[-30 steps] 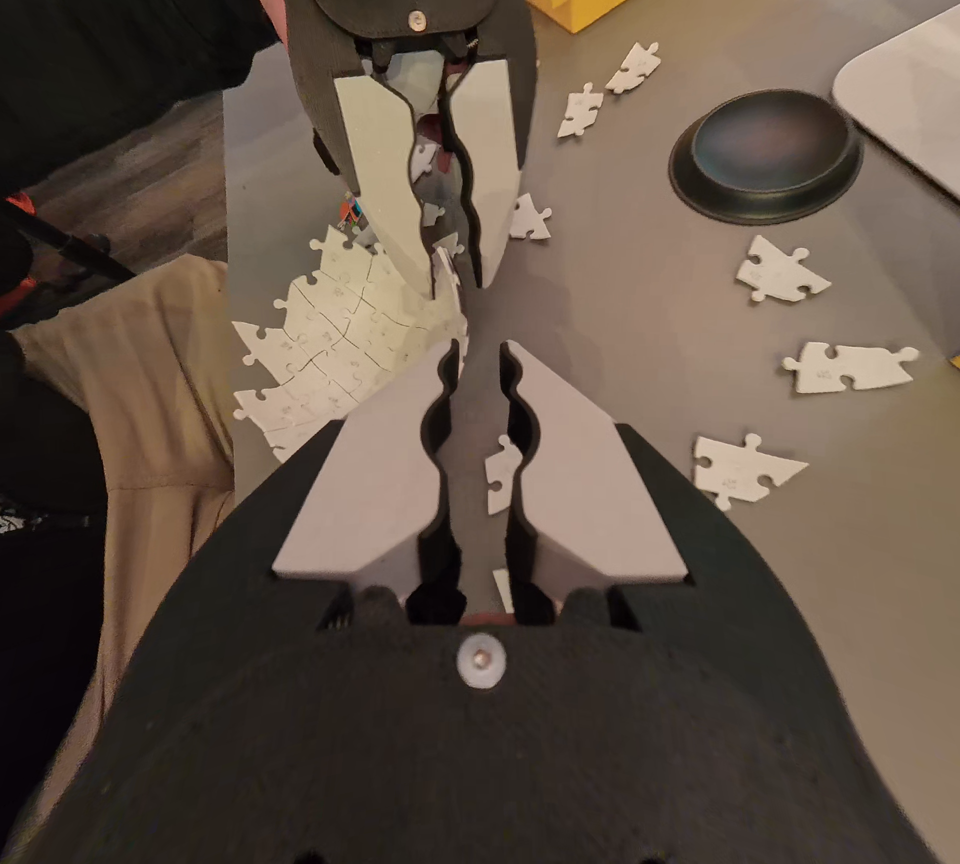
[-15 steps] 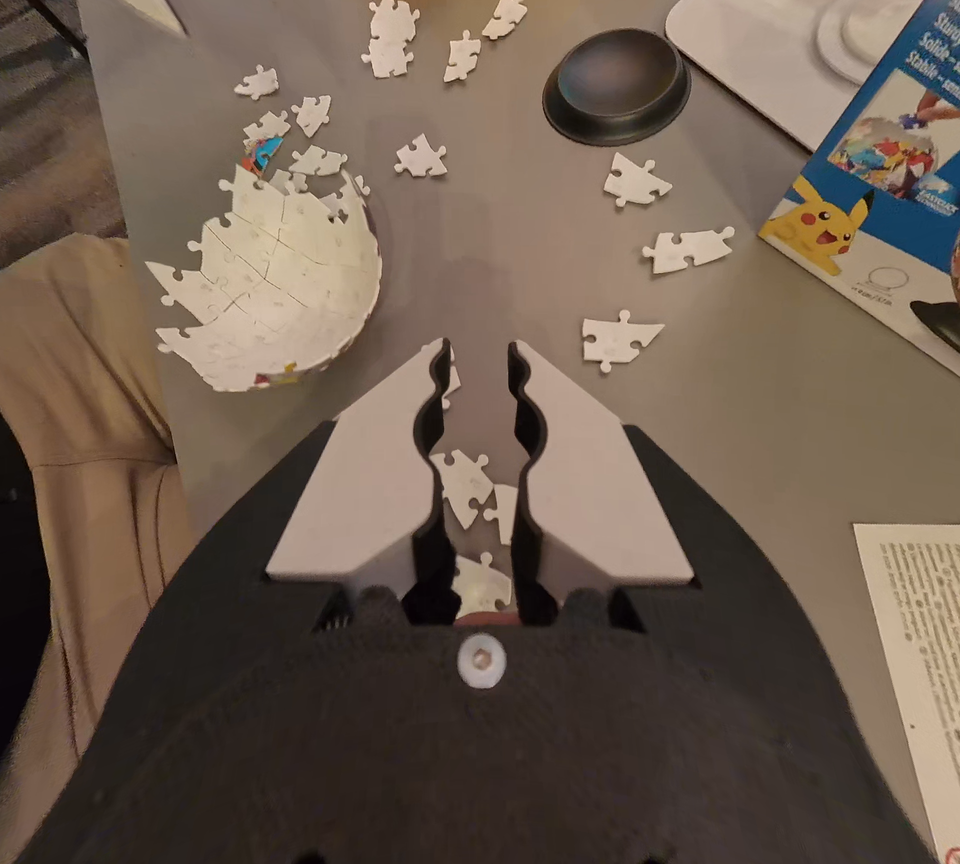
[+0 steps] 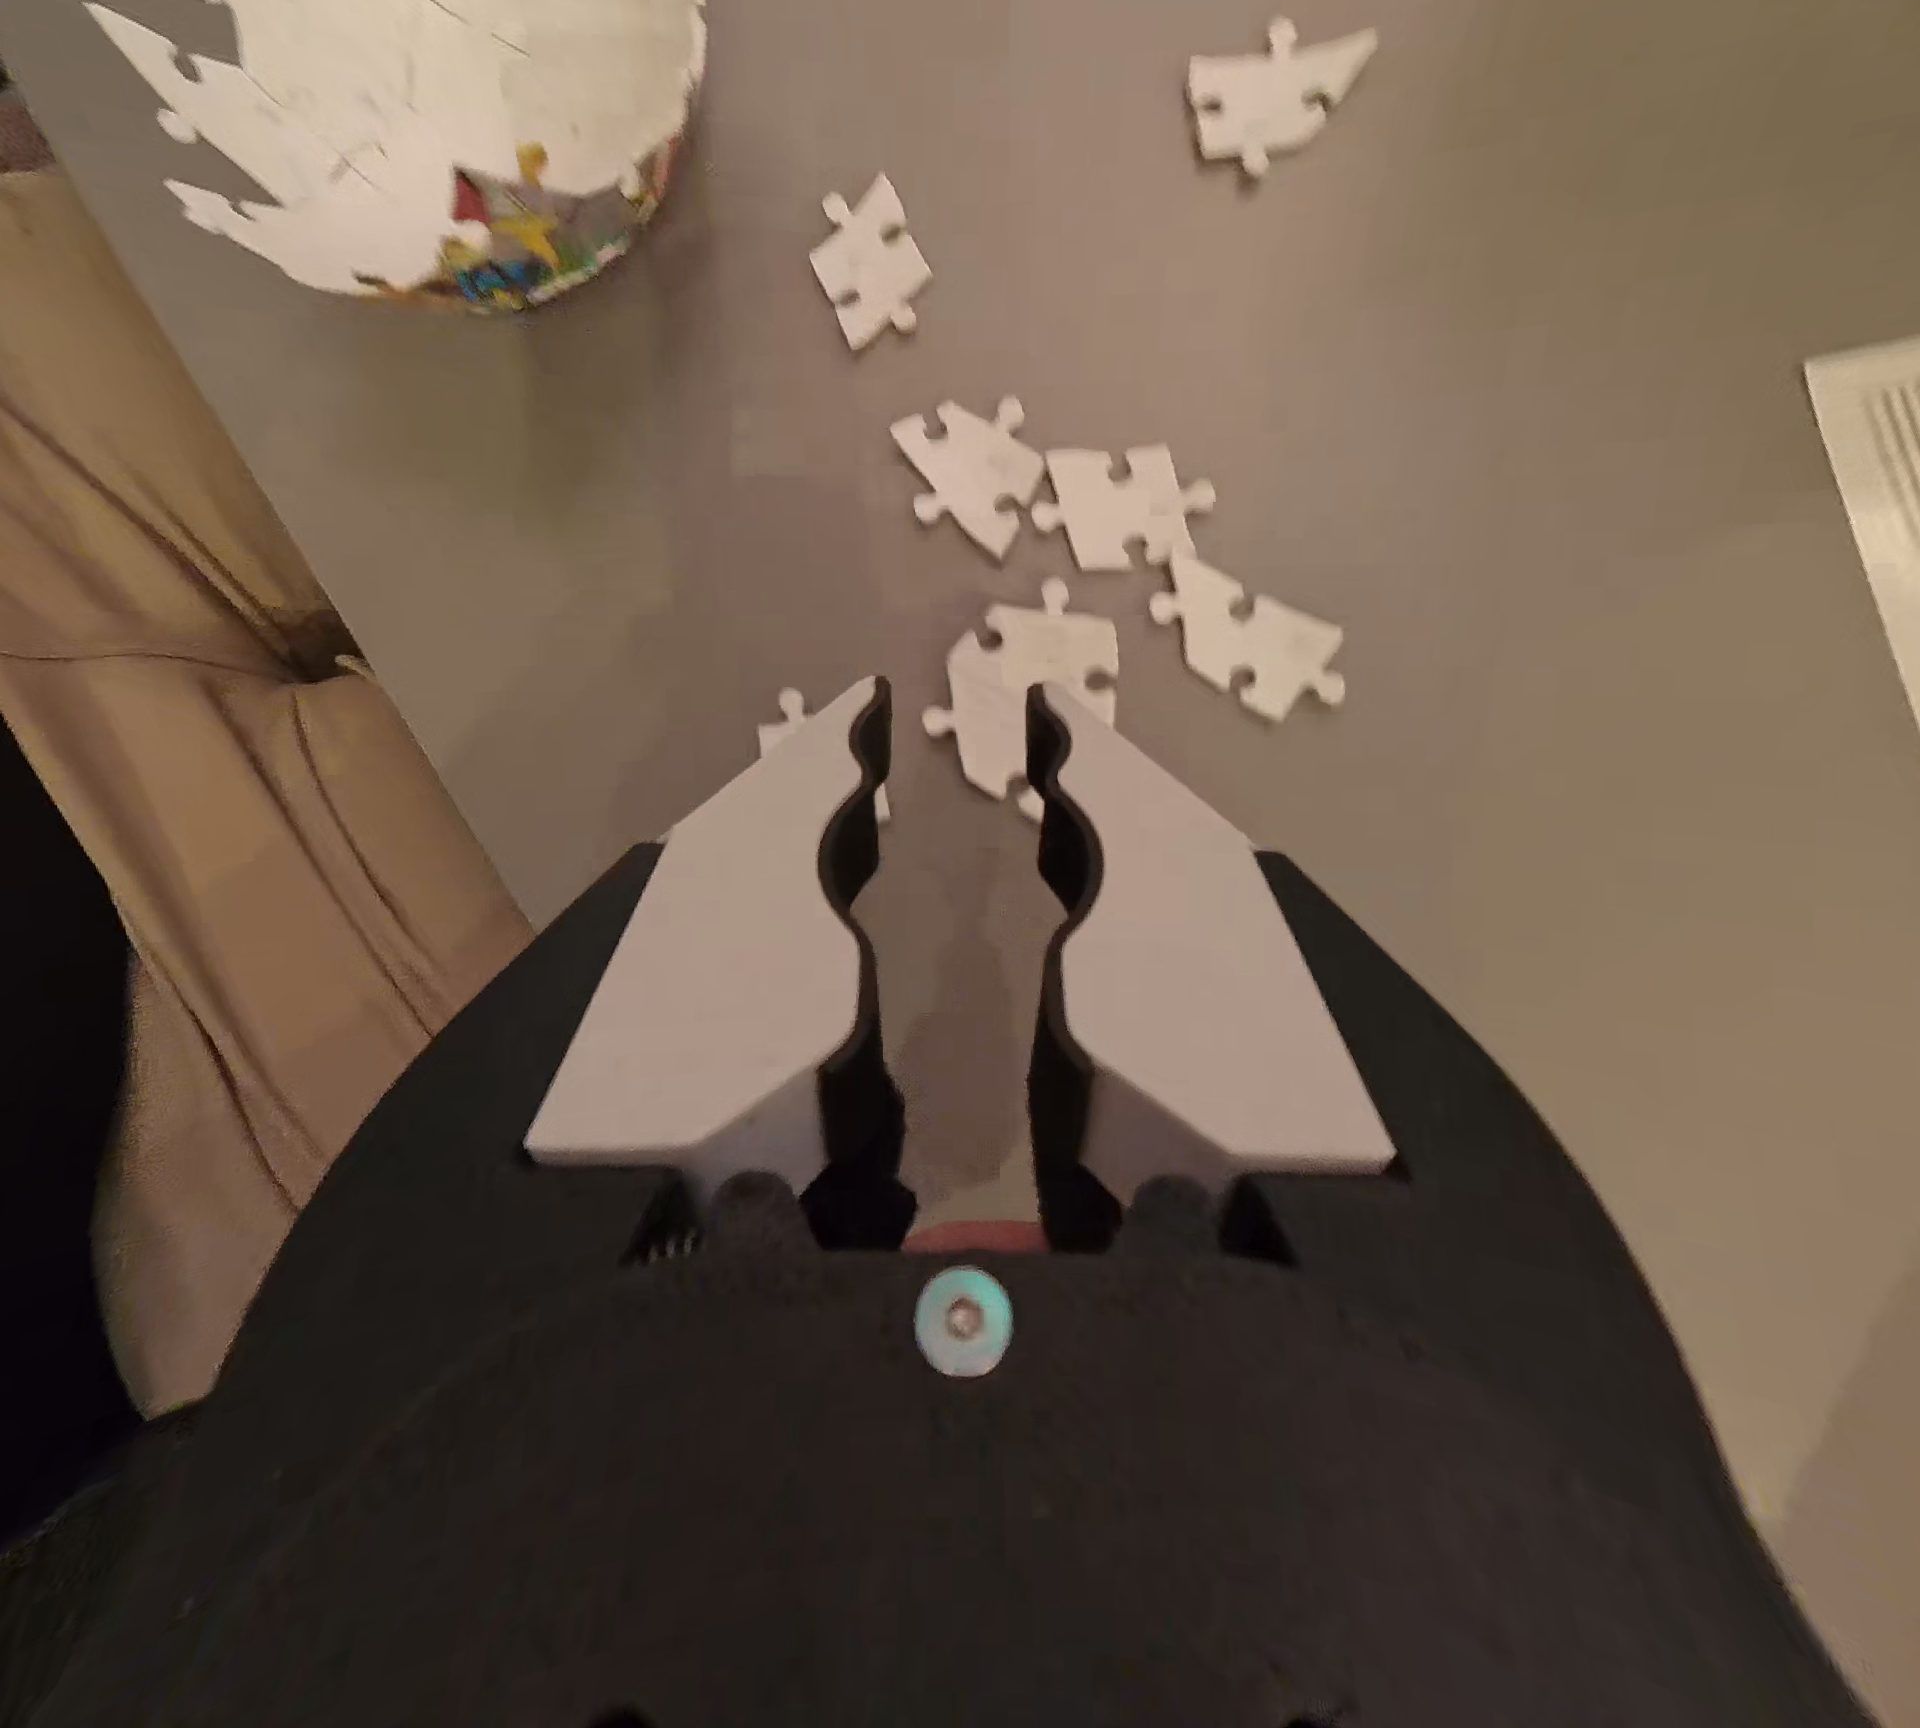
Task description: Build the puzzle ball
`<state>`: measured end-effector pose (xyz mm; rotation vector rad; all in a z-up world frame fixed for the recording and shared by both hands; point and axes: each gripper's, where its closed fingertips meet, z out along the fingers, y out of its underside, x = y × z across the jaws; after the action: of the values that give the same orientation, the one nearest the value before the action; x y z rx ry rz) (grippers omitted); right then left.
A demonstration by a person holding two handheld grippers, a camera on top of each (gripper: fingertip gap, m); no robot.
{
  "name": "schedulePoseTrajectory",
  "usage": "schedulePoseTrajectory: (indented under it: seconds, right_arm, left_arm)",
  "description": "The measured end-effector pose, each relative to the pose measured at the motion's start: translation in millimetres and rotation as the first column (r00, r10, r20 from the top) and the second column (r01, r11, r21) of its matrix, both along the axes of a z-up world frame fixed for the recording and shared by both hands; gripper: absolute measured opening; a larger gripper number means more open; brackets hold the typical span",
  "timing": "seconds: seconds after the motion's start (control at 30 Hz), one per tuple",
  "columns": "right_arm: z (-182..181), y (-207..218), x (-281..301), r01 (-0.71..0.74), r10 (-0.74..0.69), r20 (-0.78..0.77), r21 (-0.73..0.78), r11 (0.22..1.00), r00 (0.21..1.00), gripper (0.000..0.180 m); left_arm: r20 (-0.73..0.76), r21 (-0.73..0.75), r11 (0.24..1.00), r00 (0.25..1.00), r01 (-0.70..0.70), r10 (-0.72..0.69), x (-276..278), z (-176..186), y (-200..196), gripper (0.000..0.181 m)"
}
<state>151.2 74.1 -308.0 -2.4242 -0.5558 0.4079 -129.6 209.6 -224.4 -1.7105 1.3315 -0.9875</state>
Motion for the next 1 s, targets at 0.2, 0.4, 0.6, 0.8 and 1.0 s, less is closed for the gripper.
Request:
schedulePoseTrajectory:
  seconds: [0.2, 0.4, 0.6, 0.8, 1.0]
  right_arm:
    - [-11, -21, 19, 0.096, -0.095, 0.044, -0.015, 0.995, 0.994, 0.034]
    - [-16, -10, 23, 0.129, -0.129, 0.102, 0.005, 0.992, 0.986, 0.041]
    - [-5, 6, 34, 0.189, -0.198, 0.103, 0.094, 0.977, 0.975, 0.043]
    - [-2, 15, 36, 0.205, -0.221, 0.104, 0.142, 0.968, 0.97, 0.046]
    - [-9, 20, 34, 0.185, -0.205, 0.135, 0.145, 0.972, 0.969, 0.047]
  left_arm:
    - [0.048, -0.042, 0.995, 0.994, -0.091, 0.093, -11, -5, -7, 0.033]
    - [0.037, -0.003, 0.99, 0.989, -0.144, 0.144, -16, -6, -10, 0.035]
    - [0.015, -0.013, 0.979, 0.979, -0.205, 0.205, -24, -14, -13, 0.037]
    - [-0.011, -0.02, 0.944, 0.944, -0.329, 0.329, -47, -13, 8, 0.052]
    - [-0.02, 0.04, 0.895, 0.895, -0.444, 0.445, -86, -10, 37, 0.059]
